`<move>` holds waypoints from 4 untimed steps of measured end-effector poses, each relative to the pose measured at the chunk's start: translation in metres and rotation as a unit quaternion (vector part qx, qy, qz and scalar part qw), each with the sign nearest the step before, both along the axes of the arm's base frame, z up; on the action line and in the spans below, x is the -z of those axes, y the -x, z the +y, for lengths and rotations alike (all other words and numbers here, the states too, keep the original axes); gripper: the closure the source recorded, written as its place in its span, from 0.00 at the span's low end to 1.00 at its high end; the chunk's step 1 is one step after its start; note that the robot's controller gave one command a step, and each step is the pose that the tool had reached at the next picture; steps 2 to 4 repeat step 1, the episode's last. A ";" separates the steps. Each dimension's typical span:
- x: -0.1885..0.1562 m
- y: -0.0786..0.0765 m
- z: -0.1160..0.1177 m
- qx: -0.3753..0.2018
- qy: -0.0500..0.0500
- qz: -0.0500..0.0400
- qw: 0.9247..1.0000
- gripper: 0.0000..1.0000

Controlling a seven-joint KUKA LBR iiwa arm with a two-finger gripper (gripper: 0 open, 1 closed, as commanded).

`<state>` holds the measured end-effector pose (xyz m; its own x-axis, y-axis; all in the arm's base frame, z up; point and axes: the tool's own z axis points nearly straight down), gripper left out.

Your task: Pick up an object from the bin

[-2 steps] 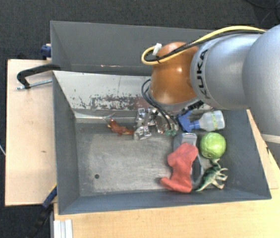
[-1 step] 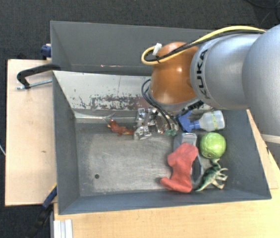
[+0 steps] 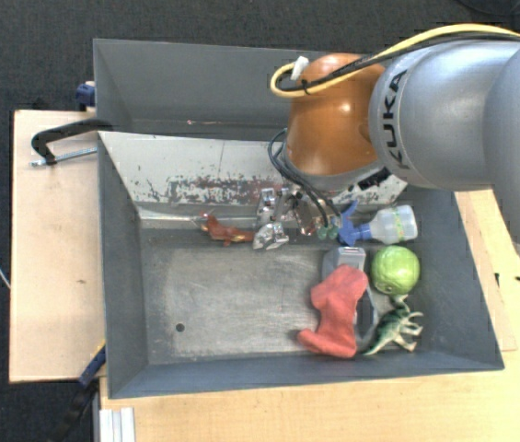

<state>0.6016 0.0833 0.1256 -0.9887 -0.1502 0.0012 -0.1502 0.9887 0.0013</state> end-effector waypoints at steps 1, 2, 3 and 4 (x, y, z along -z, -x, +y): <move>-0.103 0.007 -0.013 -0.002 0.000 -0.003 1.000 1.00; -0.103 0.007 -0.013 -0.002 0.000 -0.003 1.000 1.00; -0.103 0.007 -0.013 -0.002 0.000 -0.003 1.000 1.00; -0.103 0.007 -0.013 -0.002 0.000 -0.003 1.000 1.00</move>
Offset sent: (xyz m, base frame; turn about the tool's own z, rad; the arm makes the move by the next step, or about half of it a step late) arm 0.0000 0.0000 0.0000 0.0000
